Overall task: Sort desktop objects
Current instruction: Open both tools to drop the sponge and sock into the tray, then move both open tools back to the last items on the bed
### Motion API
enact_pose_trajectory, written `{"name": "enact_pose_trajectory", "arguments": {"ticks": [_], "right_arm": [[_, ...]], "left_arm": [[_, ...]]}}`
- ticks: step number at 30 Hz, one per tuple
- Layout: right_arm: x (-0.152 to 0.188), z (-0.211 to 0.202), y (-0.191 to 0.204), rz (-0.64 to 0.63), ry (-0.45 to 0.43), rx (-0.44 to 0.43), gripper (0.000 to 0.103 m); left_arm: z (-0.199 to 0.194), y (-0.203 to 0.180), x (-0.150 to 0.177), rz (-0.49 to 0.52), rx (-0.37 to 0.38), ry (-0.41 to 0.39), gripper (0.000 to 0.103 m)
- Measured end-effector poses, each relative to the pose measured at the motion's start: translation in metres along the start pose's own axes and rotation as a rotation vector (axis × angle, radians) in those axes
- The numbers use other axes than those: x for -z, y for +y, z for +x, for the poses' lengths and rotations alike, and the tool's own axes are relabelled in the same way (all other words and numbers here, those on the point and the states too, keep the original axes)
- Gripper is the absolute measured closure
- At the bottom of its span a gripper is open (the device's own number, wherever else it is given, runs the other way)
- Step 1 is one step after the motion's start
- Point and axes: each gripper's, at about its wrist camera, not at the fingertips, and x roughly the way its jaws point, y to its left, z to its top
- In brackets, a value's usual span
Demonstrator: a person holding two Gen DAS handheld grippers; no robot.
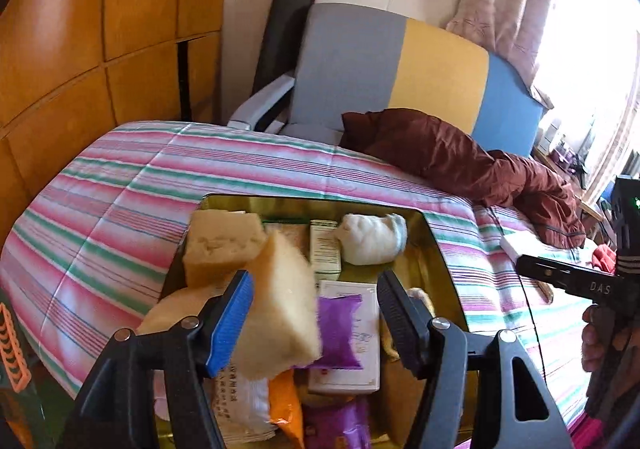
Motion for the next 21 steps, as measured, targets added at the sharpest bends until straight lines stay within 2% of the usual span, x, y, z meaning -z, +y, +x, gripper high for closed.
{"name": "enact_pose_trajectory", "arguments": {"ticks": [6,11,16,21], "right_arm": [[0.014,-0.031,-0.082,0.097,-0.01,0.142,0.02],[0.02,-0.042,-0.144,0.125,0.003,0.267,0.015],[0.024,-0.03,-0.18,0.079,0.054,0.354,0.015],[0.019,-0.012,-0.193,0.004,0.088,0.372,0.015]], "left_arm": [[-0.013,-0.031,-0.006,0.053,0.038,-0.037,0.038],[-0.013,-0.071,-0.014,0.119,0.101,-0.027,0.038],[0.004,-0.124,-0.016,0.242,0.165,0.029,0.038],[0.026,-0.173,-0.017,0.353,0.206,0.079,0.038]]}}
